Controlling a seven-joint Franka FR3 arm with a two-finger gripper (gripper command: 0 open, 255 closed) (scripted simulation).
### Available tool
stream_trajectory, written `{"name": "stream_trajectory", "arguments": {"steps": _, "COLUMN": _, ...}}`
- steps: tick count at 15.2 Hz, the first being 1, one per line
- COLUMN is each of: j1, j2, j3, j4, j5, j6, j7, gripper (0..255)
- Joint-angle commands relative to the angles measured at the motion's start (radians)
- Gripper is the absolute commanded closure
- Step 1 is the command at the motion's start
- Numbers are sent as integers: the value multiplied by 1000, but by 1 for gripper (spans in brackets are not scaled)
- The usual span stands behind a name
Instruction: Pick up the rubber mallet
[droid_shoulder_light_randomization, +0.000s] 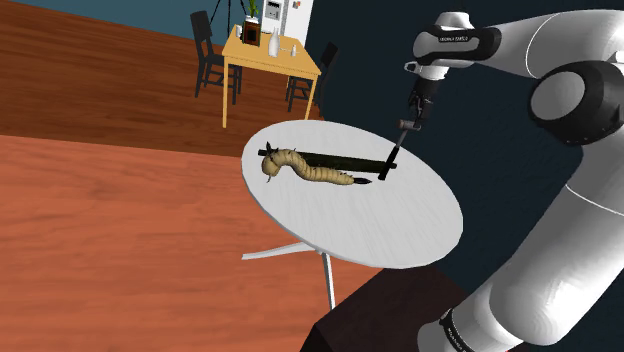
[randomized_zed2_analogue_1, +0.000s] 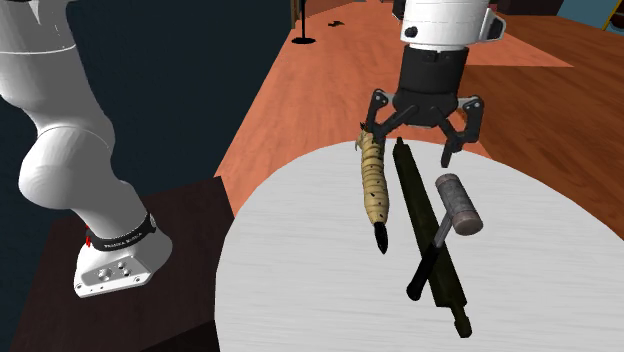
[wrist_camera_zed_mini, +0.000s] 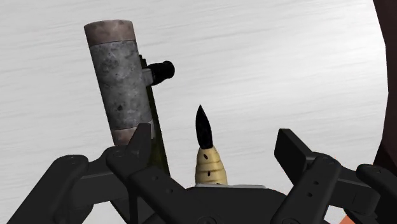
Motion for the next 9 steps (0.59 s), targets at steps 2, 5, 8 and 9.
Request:
{"name": "stream_trajectory", "arguments": {"steps": 2, "j1": -54, "j2": 150, "j3": 2, "j4": 183, "j5": 75, "j6": -38, "j7": -118, "gripper": 0}}
{"name": "stream_trajectory", "arguments": {"steps": 5, "j1": -104, "j2": 262, "j3": 16, "j4": 334, "j5": 123, "j6": -79, "j7": -185, "gripper": 0}}
{"name": "stream_trajectory", "arguments": {"steps": 8, "j1": -99, "j2": 256, "j3": 18, "j4": 285, "j5": 120, "j6": -36, "j7": -181, "gripper": 0}}
{"name": "stream_trajectory", "arguments": {"steps": 9, "j1": -97, "j2": 255, "j3": 18, "j4": 270, "j5": 120, "j6": -22, "j7": -180, "gripper": 0}}
